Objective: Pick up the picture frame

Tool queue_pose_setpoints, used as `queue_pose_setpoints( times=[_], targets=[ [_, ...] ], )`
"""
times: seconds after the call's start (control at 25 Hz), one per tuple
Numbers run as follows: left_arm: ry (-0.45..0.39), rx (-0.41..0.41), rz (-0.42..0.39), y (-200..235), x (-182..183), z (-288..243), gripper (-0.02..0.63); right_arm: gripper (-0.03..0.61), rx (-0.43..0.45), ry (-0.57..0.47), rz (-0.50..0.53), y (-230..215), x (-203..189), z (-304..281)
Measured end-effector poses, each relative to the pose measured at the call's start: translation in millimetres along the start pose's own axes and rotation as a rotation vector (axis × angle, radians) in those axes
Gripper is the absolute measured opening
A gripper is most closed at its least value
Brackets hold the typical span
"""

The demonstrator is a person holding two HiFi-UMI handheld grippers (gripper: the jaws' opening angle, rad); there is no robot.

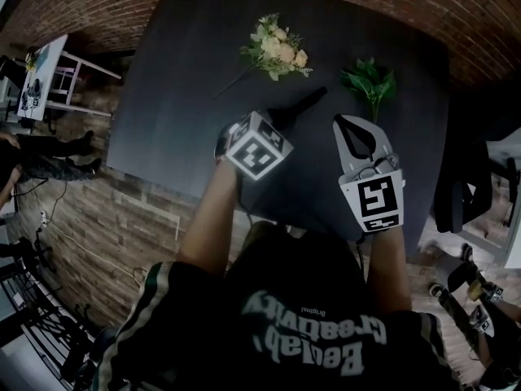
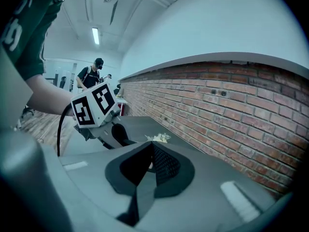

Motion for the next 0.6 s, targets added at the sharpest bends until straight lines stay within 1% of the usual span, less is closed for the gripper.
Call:
queue_pose_setpoints(
  times=[0.16,0.6],
  targets=[
    [-0.049,0.037,-0.017,2,11,11,0.028,0.007,-0.001,-0.015,0.008,0,6,1],
    [-0.155,0.083,-0.008,-2,36,40,0.028,0.006,0.002,-0.051,0.029,1,26,4]
  ],
)
Point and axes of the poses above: the fingertips, and each gripper's own axes: z backward along the fingers, y to its left, x out of its top, the point moved 10 cm from there along z, backward along the fingers, and after that the axes turned 9 degrees about -y, right-handed, at the moved point
